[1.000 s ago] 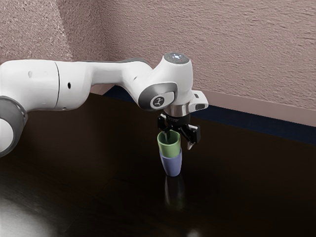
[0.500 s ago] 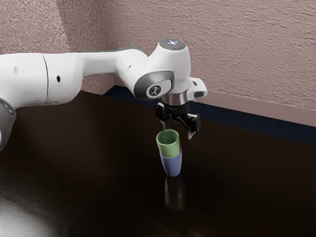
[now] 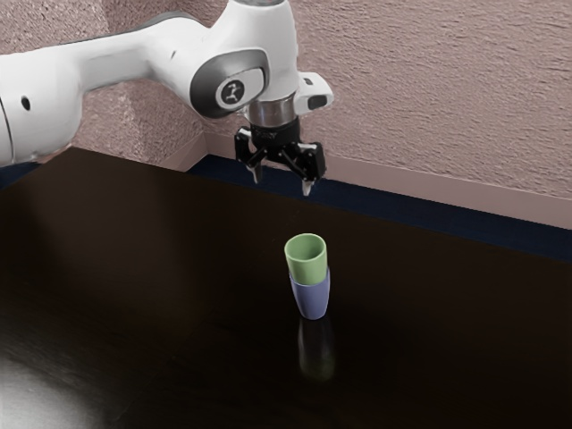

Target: Place the left cup onto the right cup

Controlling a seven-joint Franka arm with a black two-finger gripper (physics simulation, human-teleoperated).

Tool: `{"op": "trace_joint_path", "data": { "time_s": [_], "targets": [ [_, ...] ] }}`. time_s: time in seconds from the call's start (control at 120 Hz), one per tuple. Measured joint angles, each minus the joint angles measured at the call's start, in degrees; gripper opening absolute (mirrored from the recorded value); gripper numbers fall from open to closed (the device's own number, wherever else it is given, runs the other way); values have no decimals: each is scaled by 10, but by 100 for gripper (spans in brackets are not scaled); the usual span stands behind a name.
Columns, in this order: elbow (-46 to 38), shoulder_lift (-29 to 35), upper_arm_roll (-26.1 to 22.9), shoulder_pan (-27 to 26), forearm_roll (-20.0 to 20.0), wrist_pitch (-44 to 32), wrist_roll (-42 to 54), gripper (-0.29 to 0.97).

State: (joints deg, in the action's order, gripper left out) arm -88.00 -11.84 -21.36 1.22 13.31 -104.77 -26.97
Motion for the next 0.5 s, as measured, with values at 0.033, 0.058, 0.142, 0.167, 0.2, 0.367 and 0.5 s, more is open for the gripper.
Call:
{"op": "trace_joint_path", "data": {
  "time_s": [0.033,0.058,0.142,0.167,0.2,0.367,0.5],
  "targets": [
    [0,8,10,0,-3,8,4,68],
    [0,14,17,0,-5,14,7,68],
    [0,33,37,0,-10,34,17,68],
    [-1,38,42,0,-11,40,20,68],
    [-1,47,50,0,-12,48,25,68],
    [-1,74,98,-3,-24,88,54,68],
    [-1,84,142,0,-36,106,83,68]
  ]
}}
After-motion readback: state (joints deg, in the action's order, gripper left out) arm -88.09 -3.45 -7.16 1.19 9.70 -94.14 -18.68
